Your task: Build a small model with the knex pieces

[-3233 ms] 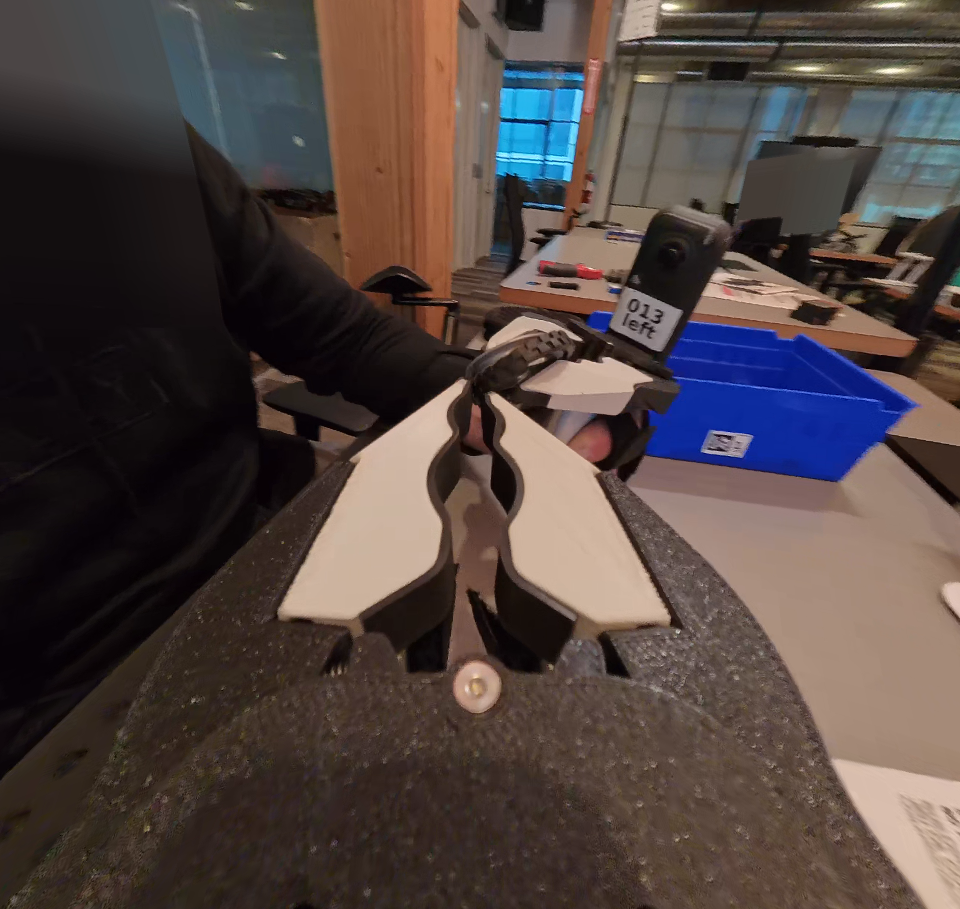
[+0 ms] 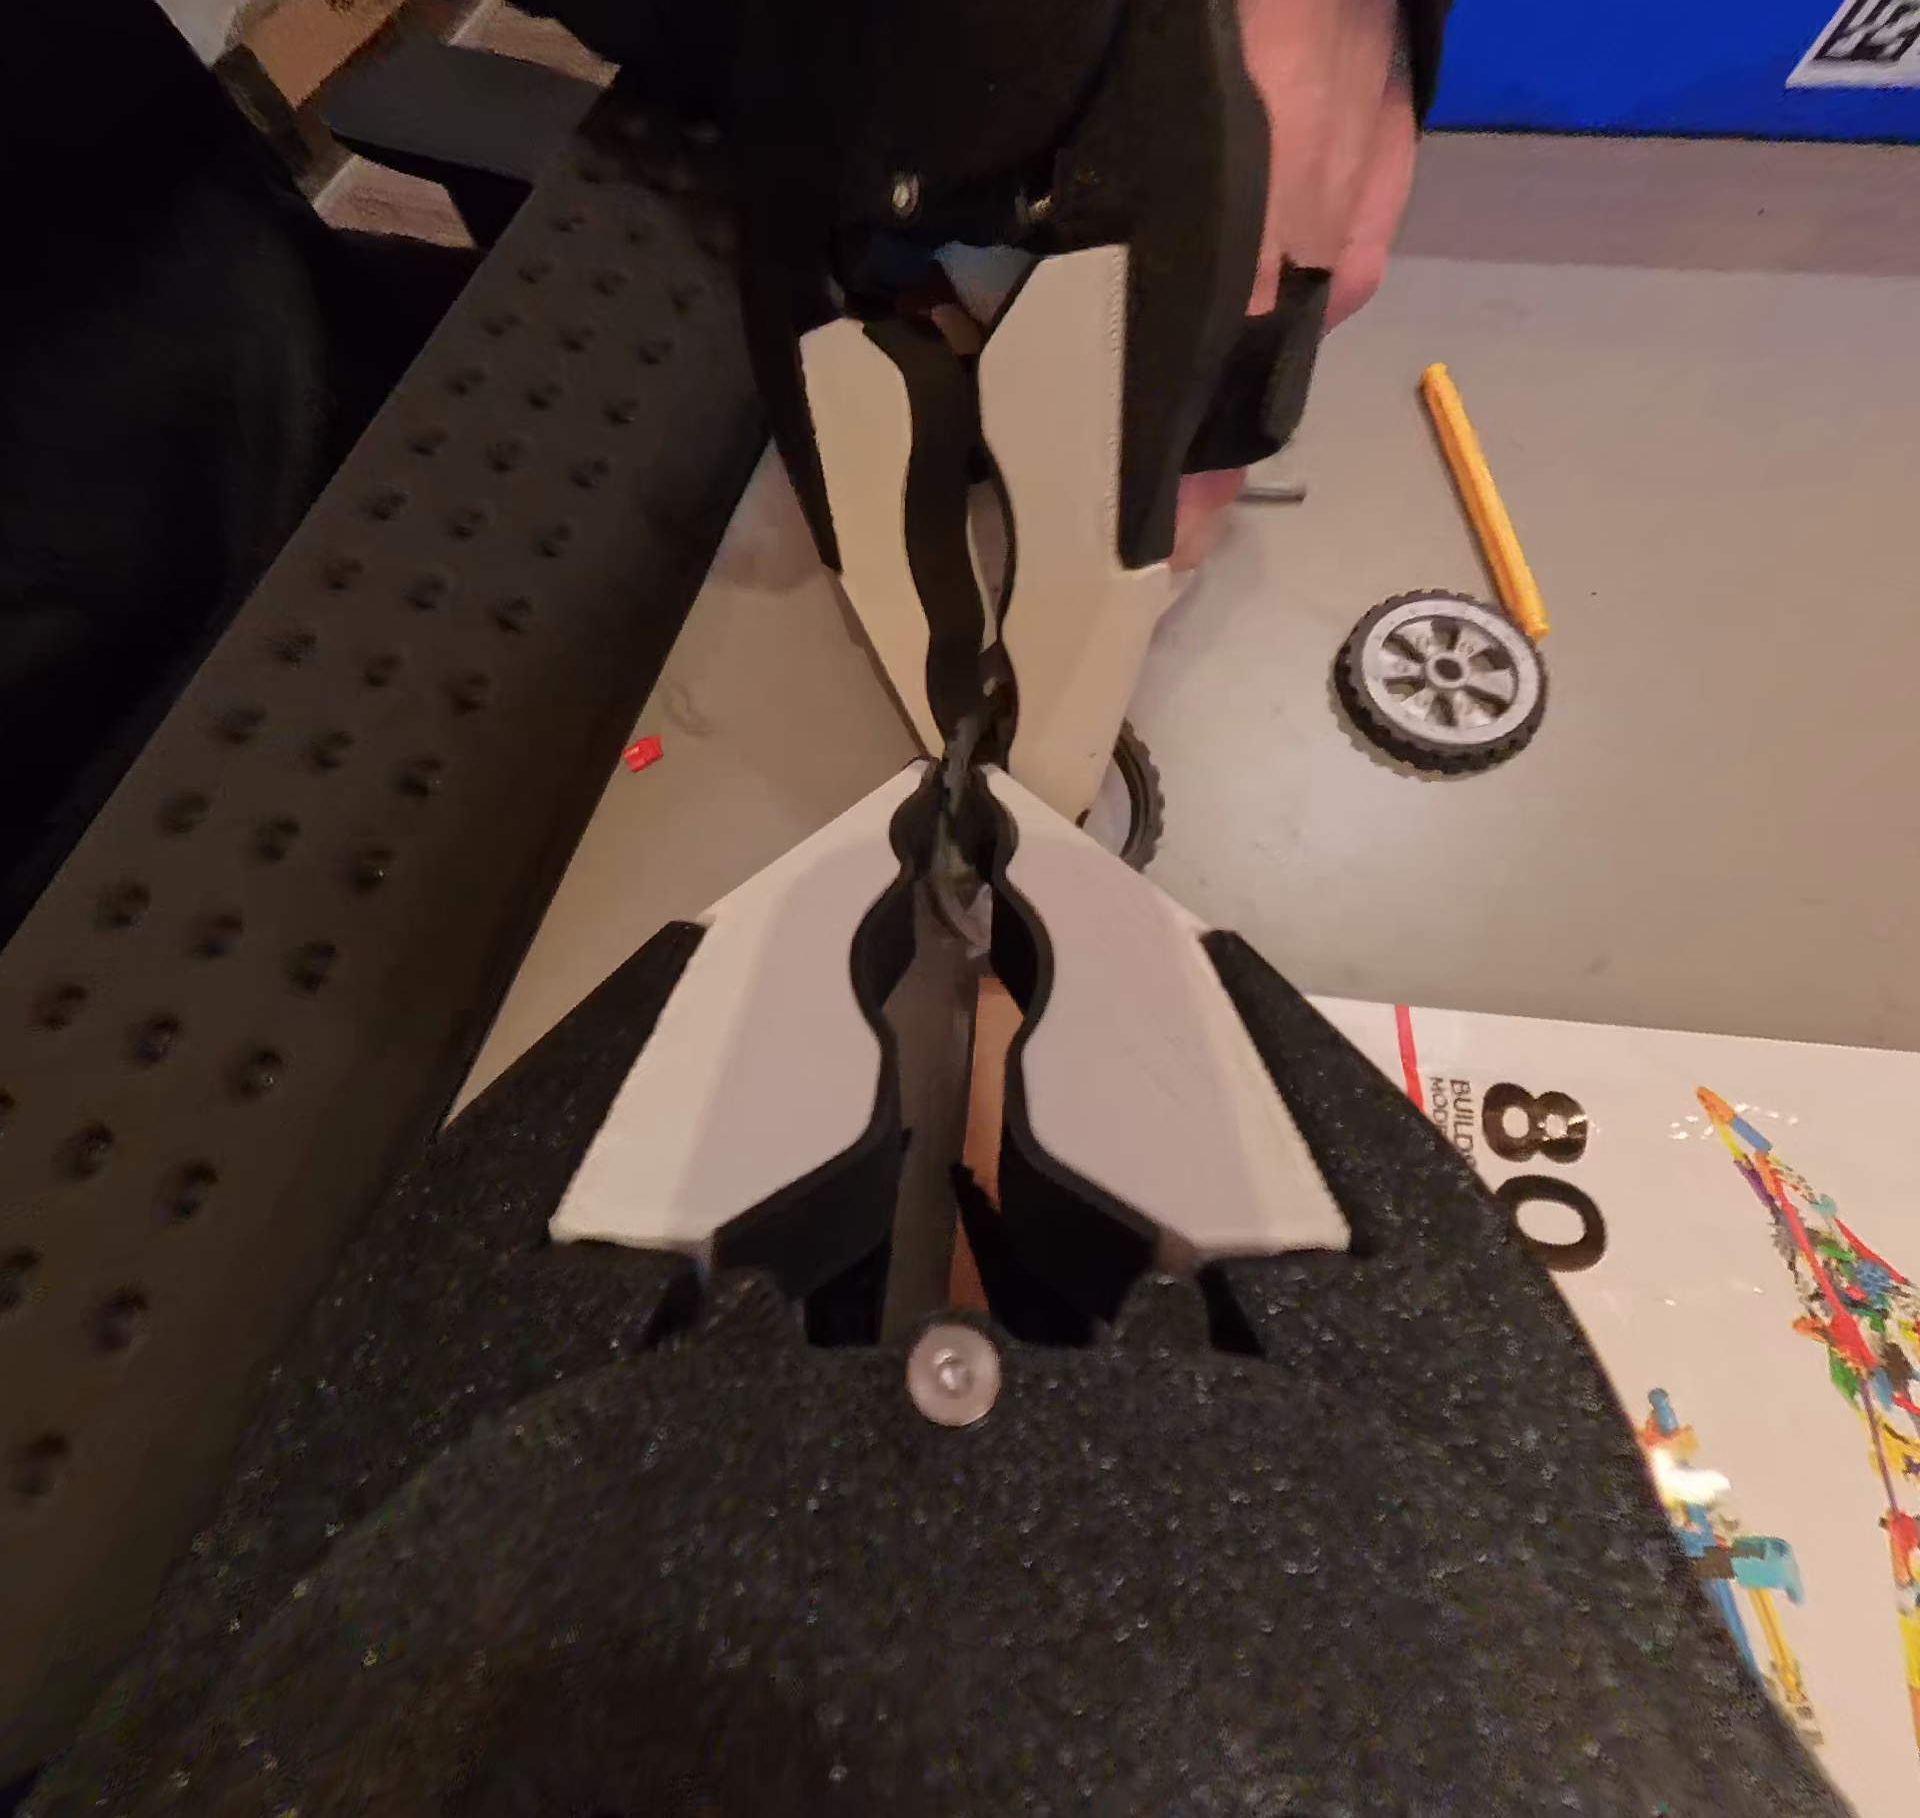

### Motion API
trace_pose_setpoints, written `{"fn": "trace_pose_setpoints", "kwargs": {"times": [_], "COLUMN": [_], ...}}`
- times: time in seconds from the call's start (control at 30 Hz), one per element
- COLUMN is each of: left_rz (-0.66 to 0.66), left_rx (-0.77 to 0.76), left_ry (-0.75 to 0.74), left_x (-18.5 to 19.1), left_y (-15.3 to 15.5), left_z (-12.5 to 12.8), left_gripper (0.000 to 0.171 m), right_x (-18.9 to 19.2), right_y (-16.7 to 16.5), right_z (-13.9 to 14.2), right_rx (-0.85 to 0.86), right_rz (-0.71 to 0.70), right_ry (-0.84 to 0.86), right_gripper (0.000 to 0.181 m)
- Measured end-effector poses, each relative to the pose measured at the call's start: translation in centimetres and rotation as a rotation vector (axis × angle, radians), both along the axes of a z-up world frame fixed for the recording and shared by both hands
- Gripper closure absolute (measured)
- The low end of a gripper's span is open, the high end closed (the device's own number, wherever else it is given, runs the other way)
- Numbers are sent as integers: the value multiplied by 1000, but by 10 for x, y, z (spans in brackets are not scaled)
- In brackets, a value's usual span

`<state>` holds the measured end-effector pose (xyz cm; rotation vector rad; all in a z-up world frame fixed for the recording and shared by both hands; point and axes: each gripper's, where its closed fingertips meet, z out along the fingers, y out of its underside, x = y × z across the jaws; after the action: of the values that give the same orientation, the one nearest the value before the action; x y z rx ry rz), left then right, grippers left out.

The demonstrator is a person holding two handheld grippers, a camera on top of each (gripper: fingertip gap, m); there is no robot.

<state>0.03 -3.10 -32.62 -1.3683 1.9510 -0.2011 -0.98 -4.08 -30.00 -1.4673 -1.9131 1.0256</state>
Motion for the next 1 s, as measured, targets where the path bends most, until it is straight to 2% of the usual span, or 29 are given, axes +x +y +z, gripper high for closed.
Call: {"fn": "trace_pose_setpoints", "kwargs": {"times": [0.1,0.23,0.3,0.37,0.4,0.57,0.73,0.87,1.0], "left_rz": [-50,-58,-53,-65,-62,-39,3,26,28], "left_rx": [82,67,56,-26,-52,-180,-290,-329,-327], "left_ry": [35,27,11,-8,-1,-19,-3,-8,-17], "left_x": [-3,-9,-12,-15,-18,-29,-30,-25,-24], "left_y": [-13,-19,-20,-28,-30,-34,-30,-27,-28], "left_z": [1,-2,1,5,5,4,-1,-4,-3], "left_gripper": [168,162,151,130,126,123,128,132,134], "right_x": [0,2,3,6,7,14,19,11,5], "right_y": [-8,-4,2,3,0,-11,-14,-11,-12], "right_z": [8,4,2,-2,-3,-7,-32,-34,-34], "right_rx": [10,29,20,28,27,67,115,131,145], "right_rz": [11,-25,-63,-77,-72,-65,-65,-81,-80], "right_ry": [10,-25,-42,-79,-93,-155,-266,-238,-219], "right_gripper": [168,164,164,164,164,163,164,178,181]}}
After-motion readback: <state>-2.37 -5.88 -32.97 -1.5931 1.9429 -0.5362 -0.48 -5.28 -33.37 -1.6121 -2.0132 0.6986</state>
